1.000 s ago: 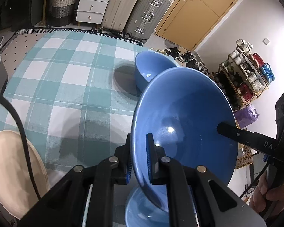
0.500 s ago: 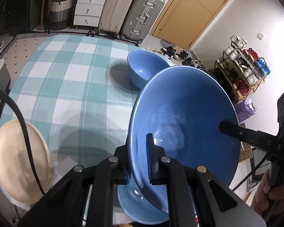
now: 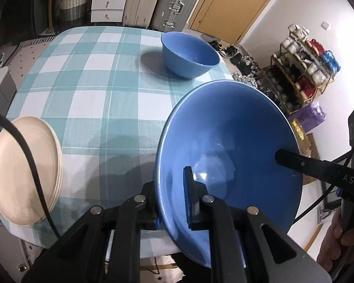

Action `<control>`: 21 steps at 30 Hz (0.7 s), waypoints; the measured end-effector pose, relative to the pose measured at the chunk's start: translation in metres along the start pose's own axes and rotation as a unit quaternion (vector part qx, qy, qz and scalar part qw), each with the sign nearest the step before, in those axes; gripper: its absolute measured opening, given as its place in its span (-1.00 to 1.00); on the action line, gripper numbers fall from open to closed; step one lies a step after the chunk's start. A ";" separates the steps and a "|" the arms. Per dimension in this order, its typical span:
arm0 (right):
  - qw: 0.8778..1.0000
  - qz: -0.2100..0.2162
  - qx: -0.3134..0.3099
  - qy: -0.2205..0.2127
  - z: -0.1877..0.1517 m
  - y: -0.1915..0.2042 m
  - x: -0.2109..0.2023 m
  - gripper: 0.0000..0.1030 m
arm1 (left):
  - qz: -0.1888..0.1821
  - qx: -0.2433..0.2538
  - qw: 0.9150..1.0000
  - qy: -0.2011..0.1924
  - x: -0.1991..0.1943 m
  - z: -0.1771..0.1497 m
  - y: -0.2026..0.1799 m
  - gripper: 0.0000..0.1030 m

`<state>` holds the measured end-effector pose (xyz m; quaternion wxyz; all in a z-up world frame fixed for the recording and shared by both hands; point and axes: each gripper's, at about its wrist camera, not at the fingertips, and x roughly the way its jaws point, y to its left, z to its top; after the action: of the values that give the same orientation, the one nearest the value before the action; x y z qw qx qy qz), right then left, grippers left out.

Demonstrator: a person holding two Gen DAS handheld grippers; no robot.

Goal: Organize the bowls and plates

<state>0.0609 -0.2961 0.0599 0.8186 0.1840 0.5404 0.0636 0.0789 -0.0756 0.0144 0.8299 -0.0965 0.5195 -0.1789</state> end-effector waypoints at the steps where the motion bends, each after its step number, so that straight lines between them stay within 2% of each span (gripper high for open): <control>1: 1.000 -0.005 -0.004 0.002 -0.003 -0.001 0.003 -0.89 | 0.007 0.007 1.000 0.001 0.001 -0.002 -0.002 -0.79; 5: 1.000 -0.013 -0.016 0.003 -0.011 -0.002 0.012 -0.89 | 0.029 0.019 0.999 0.002 0.006 -0.009 -0.005 -0.76; 11: 0.999 -0.030 -0.032 -0.002 -0.015 -0.005 0.025 -0.89 | 0.026 0.019 0.999 0.022 0.020 -0.015 -0.001 -0.70; 15: 0.999 -0.039 -0.035 0.002 -0.020 -0.009 0.037 -0.87 | 0.039 0.029 0.999 0.020 0.022 -0.017 -0.003 -0.70; 17: 0.998 -0.048 -0.036 0.003 -0.021 -0.012 0.042 -0.85 | 0.031 0.028 0.999 0.023 0.023 -0.016 -0.003 -0.70; 21: 0.999 -0.040 -0.031 0.006 -0.021 -0.018 0.046 -0.85 | 0.036 0.036 0.998 0.025 0.024 -0.015 -0.004 -0.69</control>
<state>0.0586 -0.2938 0.0061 0.8226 0.1362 0.5499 0.0487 0.0739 -0.0884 -0.0103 0.8256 -0.0433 0.5364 -0.1695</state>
